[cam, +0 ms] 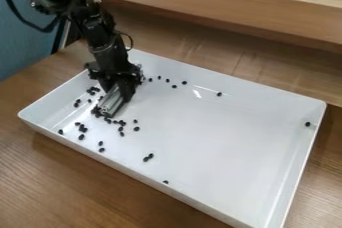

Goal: Sweep into pile

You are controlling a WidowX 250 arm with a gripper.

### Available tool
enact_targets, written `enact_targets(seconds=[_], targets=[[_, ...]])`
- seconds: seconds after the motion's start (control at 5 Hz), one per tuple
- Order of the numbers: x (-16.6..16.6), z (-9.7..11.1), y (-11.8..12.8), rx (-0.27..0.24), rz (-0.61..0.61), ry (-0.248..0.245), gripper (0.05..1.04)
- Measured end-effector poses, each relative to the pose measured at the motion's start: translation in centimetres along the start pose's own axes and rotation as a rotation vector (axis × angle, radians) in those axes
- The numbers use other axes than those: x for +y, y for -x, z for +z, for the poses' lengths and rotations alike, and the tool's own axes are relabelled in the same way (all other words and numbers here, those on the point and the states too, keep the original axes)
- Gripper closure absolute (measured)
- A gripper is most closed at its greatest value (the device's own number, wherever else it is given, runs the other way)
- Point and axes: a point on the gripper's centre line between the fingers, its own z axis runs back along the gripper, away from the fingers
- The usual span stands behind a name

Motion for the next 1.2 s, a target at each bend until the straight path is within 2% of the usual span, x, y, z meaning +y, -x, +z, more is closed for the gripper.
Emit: enact_targets(seconds=[0.4,0.6,0.8,1.0,1.2], targets=[[-1.1,0.0,0.2,0.012,-0.043,0.017,0.682],[-3.2,0.5,-0.6,0.021,-0.066,0.064,0.682],[-6.5,1.3,-1.9,0.017,-0.125,0.089,0.682],[-8.7,1.7,-2.1,0.011,-0.153,0.118,0.682],[-10.5,2.6,-2.0,-0.022,-0.175,0.149,0.682]])
